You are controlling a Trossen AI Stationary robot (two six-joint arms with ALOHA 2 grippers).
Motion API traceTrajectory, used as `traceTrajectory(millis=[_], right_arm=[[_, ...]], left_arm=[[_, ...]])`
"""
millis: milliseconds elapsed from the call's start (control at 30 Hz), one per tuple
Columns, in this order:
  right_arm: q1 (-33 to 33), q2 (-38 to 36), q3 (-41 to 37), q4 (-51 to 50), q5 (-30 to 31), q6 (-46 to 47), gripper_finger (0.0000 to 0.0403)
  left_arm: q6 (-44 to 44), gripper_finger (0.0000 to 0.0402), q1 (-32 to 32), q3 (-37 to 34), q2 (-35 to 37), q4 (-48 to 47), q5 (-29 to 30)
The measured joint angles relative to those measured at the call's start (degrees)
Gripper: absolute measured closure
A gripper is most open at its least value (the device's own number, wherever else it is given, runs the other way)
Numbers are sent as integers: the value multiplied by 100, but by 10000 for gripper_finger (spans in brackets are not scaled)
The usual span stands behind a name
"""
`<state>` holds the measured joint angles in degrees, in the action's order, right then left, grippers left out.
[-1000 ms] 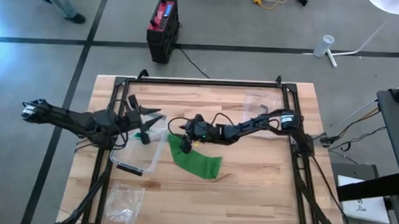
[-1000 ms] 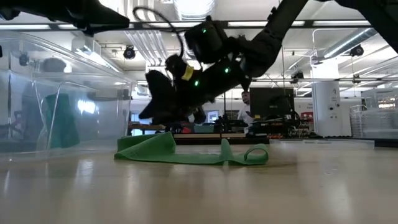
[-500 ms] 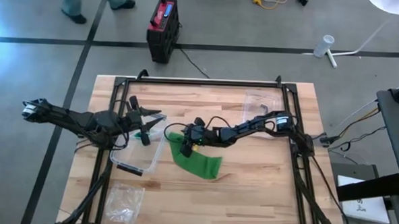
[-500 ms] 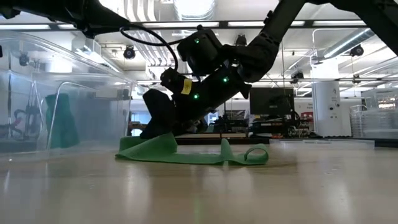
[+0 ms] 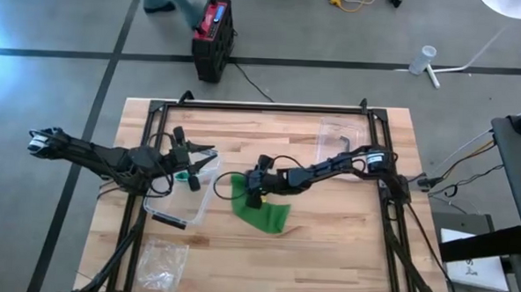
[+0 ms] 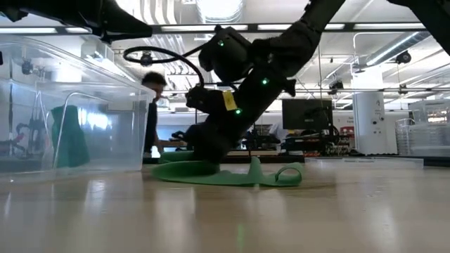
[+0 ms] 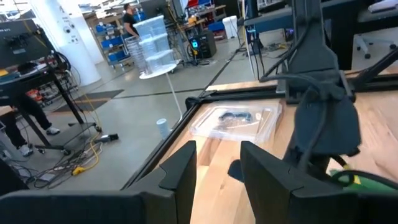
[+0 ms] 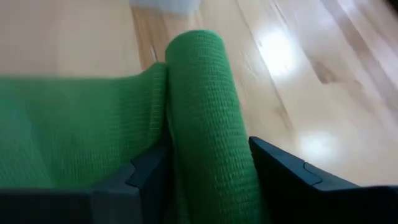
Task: Roll bandage
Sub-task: Roll the dark green bandage
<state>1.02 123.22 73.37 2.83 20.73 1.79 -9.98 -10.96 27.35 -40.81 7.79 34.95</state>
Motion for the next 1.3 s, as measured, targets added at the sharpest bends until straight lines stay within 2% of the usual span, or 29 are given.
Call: traceTrajectory(millis=[100,300,400,500,700,833,967,1100,1300], right_arm=[[29,-173,-69,-383,183,-176,204],[-38,-617,-574,-402,179,-441,204],[-101,-869,-936,-239,181,-377,212],[-111,-1176,-1304,-35,228,-303,240],[-109,-2143,-1837,26,820,-672,327],[-79,-2914,-2053,33,821,-997,370],[72,-3550,-2094,31,771,-1344,370],[373,-4069,-1997,49,776,-1520,348],[827,-4494,-1924,13,712,-1704,355]], left_arm=[[-2,286,2,0,-25,-4,1],[-44,286,4,0,-38,24,0],[-177,286,8,0,-47,455,-10],[-343,286,9,2,-62,1037,-327],[-299,286,9,212,-202,1436,-1707],[-241,286,9,517,-479,1566,-1954],[-284,275,92,805,-904,1799,-2309],[-184,249,226,1139,-1439,1936,-2826],[-44,197,364,1824,-2155,1867,-2860]])
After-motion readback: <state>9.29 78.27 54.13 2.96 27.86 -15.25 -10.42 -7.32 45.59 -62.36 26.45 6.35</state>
